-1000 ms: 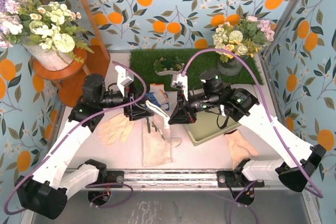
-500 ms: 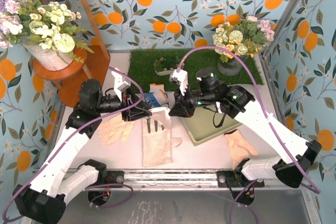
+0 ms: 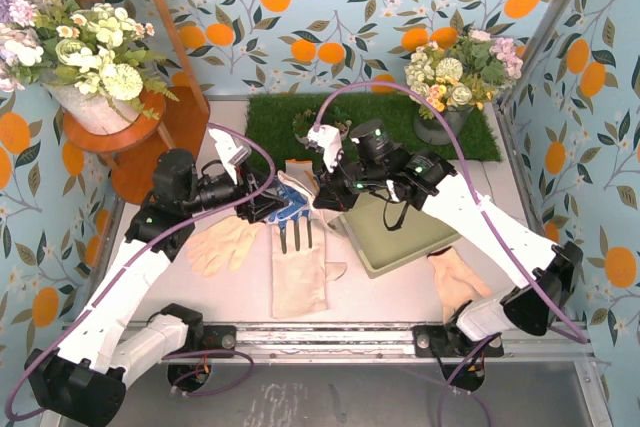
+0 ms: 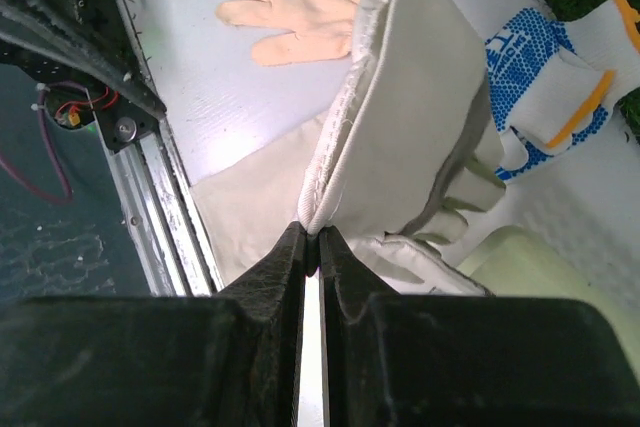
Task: Put the gloves into the storage basket
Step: Pair the glove at the center of the board.
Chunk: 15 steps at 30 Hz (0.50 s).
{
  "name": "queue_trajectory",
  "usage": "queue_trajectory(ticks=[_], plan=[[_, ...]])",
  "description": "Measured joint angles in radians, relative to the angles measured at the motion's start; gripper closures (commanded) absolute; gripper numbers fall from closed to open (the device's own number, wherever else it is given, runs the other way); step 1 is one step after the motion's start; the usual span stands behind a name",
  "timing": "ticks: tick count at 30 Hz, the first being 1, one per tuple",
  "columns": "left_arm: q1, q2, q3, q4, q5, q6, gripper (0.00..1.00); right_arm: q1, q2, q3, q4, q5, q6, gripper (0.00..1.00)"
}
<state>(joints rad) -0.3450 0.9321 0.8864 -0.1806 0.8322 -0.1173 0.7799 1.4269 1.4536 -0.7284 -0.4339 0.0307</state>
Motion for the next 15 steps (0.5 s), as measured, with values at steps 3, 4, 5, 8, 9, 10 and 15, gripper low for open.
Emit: queue_trajectory(ticks=[3,4,5,8,9,10,15], plan=[[0.000,0.001,0.009,-0.019,-0.063,0.043,0.16,0.003,0.027,0.025,-0.008,-0.009,-0.024,1.00],[0.000,0.001,0.013,-0.026,-0.083,0.060,0.15,0.003,0.034,0.032,-0.013,-0.014,-0.030,1.00],[0.000,0.000,0.016,-0.031,-0.103,0.079,0.13,0.003,0.039,0.040,-0.021,-0.021,-0.037,1.00],[0.000,-0.012,0.018,-0.044,-0.141,0.143,0.10,0.005,0.043,0.054,-0.043,-0.042,-0.055,1.00],[0.000,-0.017,0.018,-0.049,-0.144,0.168,0.09,0.006,0.043,0.058,-0.048,-0.051,-0.058,1.00],[-0.001,-0.023,0.018,-0.051,-0.145,0.193,0.08,0.006,0.043,0.062,-0.054,-0.061,-0.061,1.00],[-0.042,-0.059,0.018,-0.056,-0.159,0.318,0.06,0.007,0.043,0.070,-0.087,-0.110,-0.077,1.00]])
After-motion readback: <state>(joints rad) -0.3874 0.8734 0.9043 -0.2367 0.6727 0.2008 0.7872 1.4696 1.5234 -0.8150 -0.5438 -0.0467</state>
